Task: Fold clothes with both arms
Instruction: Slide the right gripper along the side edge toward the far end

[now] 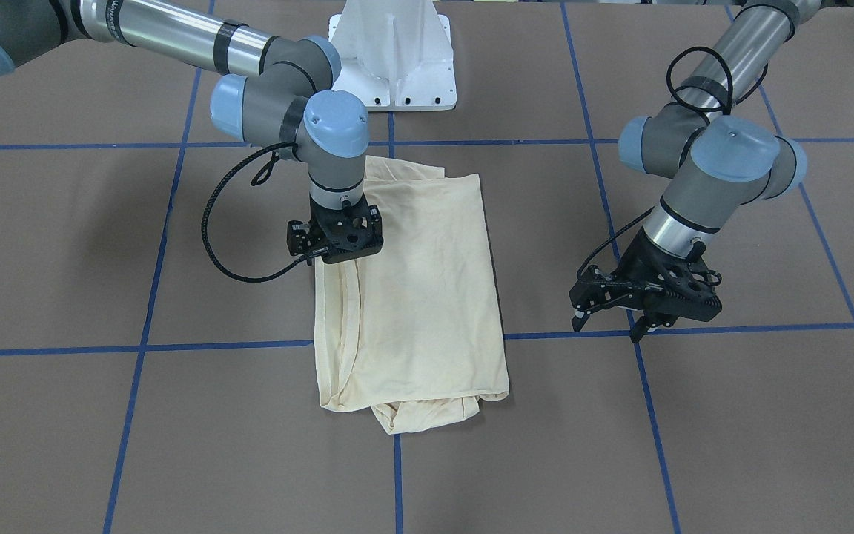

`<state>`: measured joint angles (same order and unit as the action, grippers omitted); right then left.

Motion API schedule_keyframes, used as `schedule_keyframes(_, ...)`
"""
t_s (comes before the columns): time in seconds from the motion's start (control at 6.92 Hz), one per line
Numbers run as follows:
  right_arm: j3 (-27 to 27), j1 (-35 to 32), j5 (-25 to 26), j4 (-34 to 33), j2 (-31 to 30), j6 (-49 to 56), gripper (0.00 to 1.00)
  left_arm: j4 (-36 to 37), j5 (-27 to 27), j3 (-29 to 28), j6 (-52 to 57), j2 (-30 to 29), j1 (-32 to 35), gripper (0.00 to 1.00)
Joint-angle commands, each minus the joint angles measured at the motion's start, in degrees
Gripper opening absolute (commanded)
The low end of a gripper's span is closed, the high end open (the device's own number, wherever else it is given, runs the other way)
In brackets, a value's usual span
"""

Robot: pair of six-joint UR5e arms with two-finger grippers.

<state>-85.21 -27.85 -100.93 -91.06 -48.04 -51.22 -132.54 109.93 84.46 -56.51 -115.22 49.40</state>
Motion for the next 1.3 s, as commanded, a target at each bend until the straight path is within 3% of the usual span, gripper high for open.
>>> schedule_keyframes(0.0, 0.13, -0.36, -0.23, -0.08, -0.03, 0.06, 1.00, 0.00, 0.02, 0.09, -0.18, -0.09, 0.00, 1.00)
schedule_keyframes(1.16, 0.22, -4.14, -2.52, -2.54, -1.44, 0.59, 1.00, 0.00, 0.02, 0.01, -0.35, -0.97, 0.00, 1.00)
